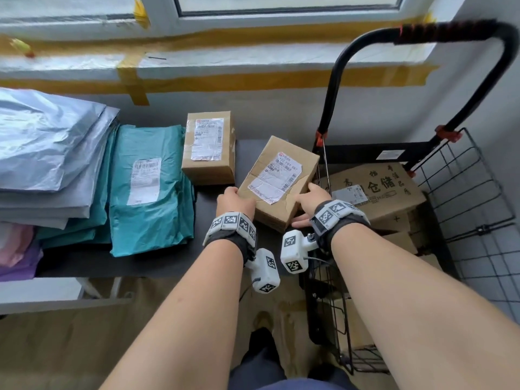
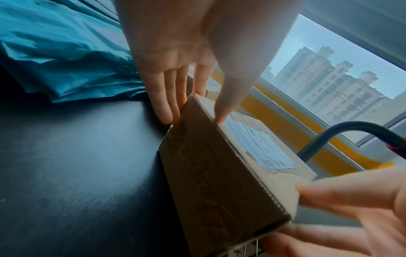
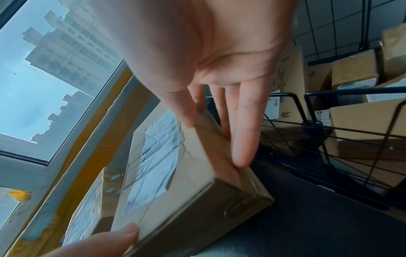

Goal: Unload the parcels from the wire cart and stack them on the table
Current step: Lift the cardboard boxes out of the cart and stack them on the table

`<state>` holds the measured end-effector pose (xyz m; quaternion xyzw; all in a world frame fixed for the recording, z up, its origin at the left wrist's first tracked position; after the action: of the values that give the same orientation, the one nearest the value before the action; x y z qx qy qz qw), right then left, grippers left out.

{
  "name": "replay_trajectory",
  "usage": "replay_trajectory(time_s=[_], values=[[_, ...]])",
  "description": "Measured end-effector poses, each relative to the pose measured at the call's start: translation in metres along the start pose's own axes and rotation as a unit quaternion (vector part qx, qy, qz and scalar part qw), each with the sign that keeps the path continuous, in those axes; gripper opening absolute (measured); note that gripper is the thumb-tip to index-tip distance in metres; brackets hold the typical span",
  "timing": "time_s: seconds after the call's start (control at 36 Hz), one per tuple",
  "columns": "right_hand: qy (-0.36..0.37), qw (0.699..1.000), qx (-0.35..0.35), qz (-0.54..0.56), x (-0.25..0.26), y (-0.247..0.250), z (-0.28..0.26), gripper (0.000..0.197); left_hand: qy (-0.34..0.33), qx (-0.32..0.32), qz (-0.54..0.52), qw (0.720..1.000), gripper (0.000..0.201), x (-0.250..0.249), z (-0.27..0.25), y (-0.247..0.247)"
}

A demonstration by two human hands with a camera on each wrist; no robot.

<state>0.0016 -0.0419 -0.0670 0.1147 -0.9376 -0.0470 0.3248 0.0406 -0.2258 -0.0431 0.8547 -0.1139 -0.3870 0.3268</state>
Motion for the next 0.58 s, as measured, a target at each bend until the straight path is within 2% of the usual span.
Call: replay_trajectory(time_s=[0.19,0.25,0.33,0.36,0.44,0.53,0.58], values=[[0.061,0.995,-0.048,-0.055,0.032,-0.001,0.022,0.100,-0.089,-0.030,0.072,0.993,0.041,-0.025,0.016,0.010],[0.067,0.993,-0.047,-0.084,0.042,-0.006,0.022,0.095,-0.111,-0.064,0.092,0.988,0.035,-0.032,0.022,0.018],[0.080,0.989,-0.047,-0.115,0.052,-0.013,0.021,0.074,-0.139,-0.126,0.119,0.975,0.034,-0.040,0.032,0.032],[0.078,0.989,-0.042,-0.116,0.054,-0.015,0.023,0.075,-0.145,-0.136,0.128,0.972,0.036,-0.042,0.036,0.036],[0.082,0.989,-0.036,-0.119,0.062,-0.021,0.035,0.087,-0.151,-0.112,0.183,0.965,0.045,-0.044,0.055,0.040],[0.110,0.986,-0.055,-0.112,0.074,-0.025,0.038,0.077,-0.151,-0.061,0.224,0.961,0.044,-0.039,0.071,0.035],[0.133,0.981,-0.069,-0.121,0.080,-0.026,0.035,0.074,-0.154,-0.055,0.222,0.961,0.042,-0.034,0.075,0.034]])
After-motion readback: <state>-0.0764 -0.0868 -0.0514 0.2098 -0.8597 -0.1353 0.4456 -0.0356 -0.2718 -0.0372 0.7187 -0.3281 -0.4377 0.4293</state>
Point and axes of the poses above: each hand's wrist, its own z-axis towards the middle knuckle, its own y-axis out of the back of the hand, x = y × z, the point moved 4 cm from there along z, towards the middle knuckle, and after that the axes turned 2 degrees about x, right-handed, at the moved point
